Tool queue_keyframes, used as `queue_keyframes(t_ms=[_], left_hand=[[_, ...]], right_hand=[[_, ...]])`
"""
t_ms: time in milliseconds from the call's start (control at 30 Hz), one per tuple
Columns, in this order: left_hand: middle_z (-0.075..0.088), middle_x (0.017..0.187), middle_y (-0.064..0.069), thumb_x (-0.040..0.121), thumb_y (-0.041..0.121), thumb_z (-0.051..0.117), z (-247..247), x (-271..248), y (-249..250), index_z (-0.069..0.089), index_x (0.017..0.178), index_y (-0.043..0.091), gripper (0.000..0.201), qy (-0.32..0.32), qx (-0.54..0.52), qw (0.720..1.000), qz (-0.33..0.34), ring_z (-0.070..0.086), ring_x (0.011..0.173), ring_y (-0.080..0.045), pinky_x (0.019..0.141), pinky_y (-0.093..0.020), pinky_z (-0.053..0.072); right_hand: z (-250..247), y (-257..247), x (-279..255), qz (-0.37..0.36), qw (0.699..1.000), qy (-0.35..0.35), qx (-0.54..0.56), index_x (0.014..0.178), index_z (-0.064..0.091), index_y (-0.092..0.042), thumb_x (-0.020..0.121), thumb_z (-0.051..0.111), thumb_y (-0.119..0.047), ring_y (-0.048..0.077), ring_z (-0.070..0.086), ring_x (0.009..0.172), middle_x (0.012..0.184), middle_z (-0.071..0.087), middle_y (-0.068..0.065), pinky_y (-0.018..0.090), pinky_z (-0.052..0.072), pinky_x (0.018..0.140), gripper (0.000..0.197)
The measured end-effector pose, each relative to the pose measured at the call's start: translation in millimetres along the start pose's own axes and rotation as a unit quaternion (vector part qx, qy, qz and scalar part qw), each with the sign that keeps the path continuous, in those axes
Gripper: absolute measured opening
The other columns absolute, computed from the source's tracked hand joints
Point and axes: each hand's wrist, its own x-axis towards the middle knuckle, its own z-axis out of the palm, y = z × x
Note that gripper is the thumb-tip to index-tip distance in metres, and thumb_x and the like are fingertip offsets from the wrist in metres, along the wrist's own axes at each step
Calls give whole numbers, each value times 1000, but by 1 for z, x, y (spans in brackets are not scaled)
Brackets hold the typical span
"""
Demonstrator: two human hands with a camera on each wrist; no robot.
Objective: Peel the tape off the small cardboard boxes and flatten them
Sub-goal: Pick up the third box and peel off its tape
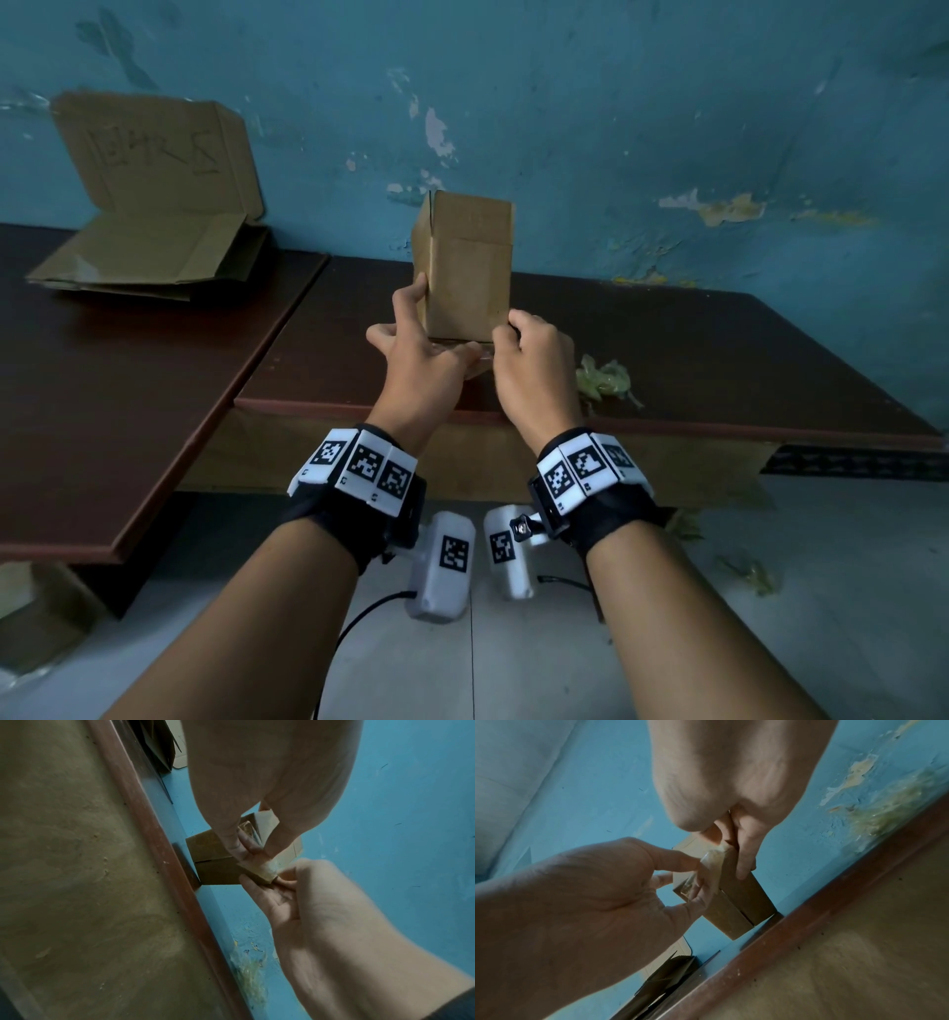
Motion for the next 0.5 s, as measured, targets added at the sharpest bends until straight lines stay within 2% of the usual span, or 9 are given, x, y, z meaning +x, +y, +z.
queue_keyframes(t_ms=[33,100,167,233,267,300,400,500], left_hand=[[24,136,-12,96,-8,69,-1,0,0,31,158,26,81,0,-1,1000,-4,57,100,-8,70,-8,56],[25,136,-11,95,-8,70,-2,0,1,32,157,30,82,2,-1,1000,-9,55,104,-10,70,-9,56],[25,135,-10,94,-8,70,-3,1,0,33,155,32,83,4,-3,1000,-12,57,110,-15,72,-14,60],[26,134,-9,92,-7,72,-3,2,-1,34,153,34,83,3,-7,1000,-15,60,116,-24,78,-24,65],[26,134,-8,91,-6,73,-3,2,-2,34,153,34,83,4,-5,1000,-16,60,118,-27,82,-30,66],[26,134,-8,91,-5,74,-3,3,-3,34,153,35,84,4,-4,1000,-18,60,120,-29,86,-34,67],[25,134,-6,92,-4,74,-2,4,-4,35,154,34,82,2,-11,1000,-21,61,121,-33,92,-42,66],[25,134,-6,93,-6,73,0,5,-6,36,153,34,81,6,-12,1000,-21,61,120,-31,93,-44,65]], right_hand=[[-2,-1,-1,3,1000,-1,14,66,38,-11,102,48,-10,11,41,59,67,45,-1,22,32,53,38],[-2,-4,-2,20,999,-3,46,62,37,-13,103,49,-15,11,39,57,63,44,-3,26,31,54,43],[-2,-4,-2,16,998,-1,58,62,45,-13,103,54,-25,10,43,57,64,49,-2,33,35,56,44],[0,0,-1,-6,999,2,38,79,68,-9,103,60,-33,12,60,68,77,66,-1,36,49,65,35],[0,1,0,-11,999,2,32,91,74,-7,103,62,-32,14,64,74,85,71,-1,35,52,69,31],[0,4,2,-14,1000,0,26,96,74,-5,104,62,-28,15,63,74,87,71,-1,32,49,69,28],[-1,7,4,-23,1000,-5,2,79,57,-9,106,56,-19,12,46,57,66,53,-1,29,33,54,30],[-3,6,4,-10,1000,2,1,66,42,-15,103,50,-8,11,35,52,58,40,-3,24,27,49,38]])
